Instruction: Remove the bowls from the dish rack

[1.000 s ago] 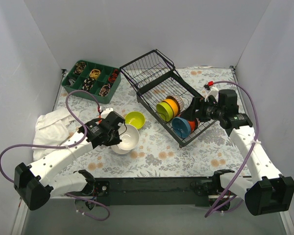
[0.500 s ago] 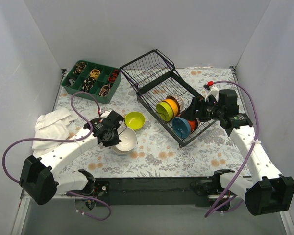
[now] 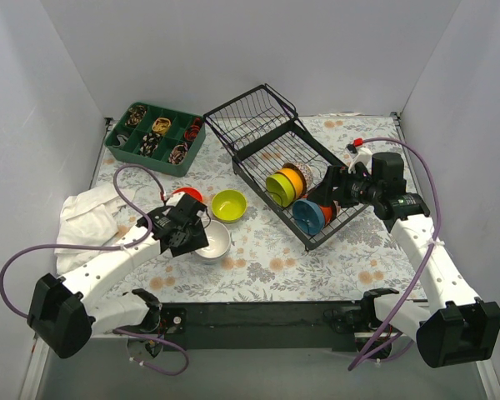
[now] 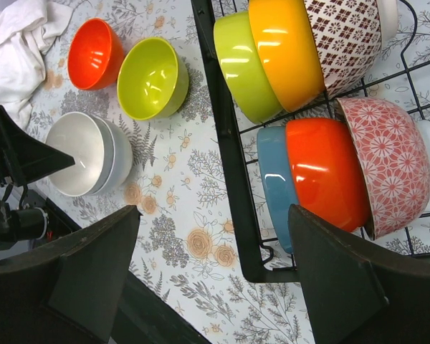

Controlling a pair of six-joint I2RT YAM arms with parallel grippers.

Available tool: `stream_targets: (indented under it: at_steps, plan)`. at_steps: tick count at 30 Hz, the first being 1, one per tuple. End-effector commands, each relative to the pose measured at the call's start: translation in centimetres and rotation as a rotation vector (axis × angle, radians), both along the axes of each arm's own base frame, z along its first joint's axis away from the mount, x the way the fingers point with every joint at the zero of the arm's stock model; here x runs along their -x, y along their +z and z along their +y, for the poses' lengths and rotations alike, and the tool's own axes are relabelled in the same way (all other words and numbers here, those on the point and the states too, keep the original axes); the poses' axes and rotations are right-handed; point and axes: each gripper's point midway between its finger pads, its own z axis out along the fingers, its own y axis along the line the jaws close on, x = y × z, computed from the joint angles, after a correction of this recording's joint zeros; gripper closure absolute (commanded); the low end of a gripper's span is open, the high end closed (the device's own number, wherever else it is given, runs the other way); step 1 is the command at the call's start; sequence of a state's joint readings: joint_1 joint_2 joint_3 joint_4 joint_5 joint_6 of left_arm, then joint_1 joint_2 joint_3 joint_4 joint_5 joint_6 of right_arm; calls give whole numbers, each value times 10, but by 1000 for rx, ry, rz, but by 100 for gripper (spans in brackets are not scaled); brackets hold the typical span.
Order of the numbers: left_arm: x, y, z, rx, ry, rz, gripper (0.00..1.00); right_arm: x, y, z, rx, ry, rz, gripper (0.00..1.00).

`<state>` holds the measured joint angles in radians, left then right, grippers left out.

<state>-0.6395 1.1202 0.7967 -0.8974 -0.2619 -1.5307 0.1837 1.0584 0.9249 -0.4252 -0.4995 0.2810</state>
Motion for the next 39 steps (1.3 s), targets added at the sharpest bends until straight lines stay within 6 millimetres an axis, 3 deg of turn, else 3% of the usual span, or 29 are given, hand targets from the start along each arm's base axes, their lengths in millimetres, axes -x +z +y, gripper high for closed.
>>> stream_targets:
  at_steps: [1,6,11,15,19,21,26,31,35,37,39]
  plan:
    - [0,15,0,53,40,-50,39,-6,5,-2,20,3,-35,8]
    - [-1,33,-2,130,72,-118,41,-10,3,-7,61,-4,-53,8]
    - [-8,71,-6,244,80,-256,38,-25,-3,-27,196,-32,-107,1]
    - [-10,105,1,297,86,-390,14,-36,-15,-43,255,-48,-79,1]
    - [-8,128,12,339,92,-513,2,-46,-27,-44,265,-15,-60,1]
    - [-4,140,13,378,69,-573,2,-52,-34,-41,245,29,-42,1]
    - [0,149,15,425,17,-686,2,-65,-54,-41,168,77,24,1]
    - [4,159,20,480,20,-790,2,-74,-68,-59,71,73,68,1]
    - [4,146,20,464,12,-775,2,-75,-68,-54,-32,110,77,1]
    - [5,129,19,440,4,-738,2,-76,-73,-52,-56,128,94,1]
    - [3,130,17,441,-10,-747,2,-76,-75,-49,-81,147,104,2]
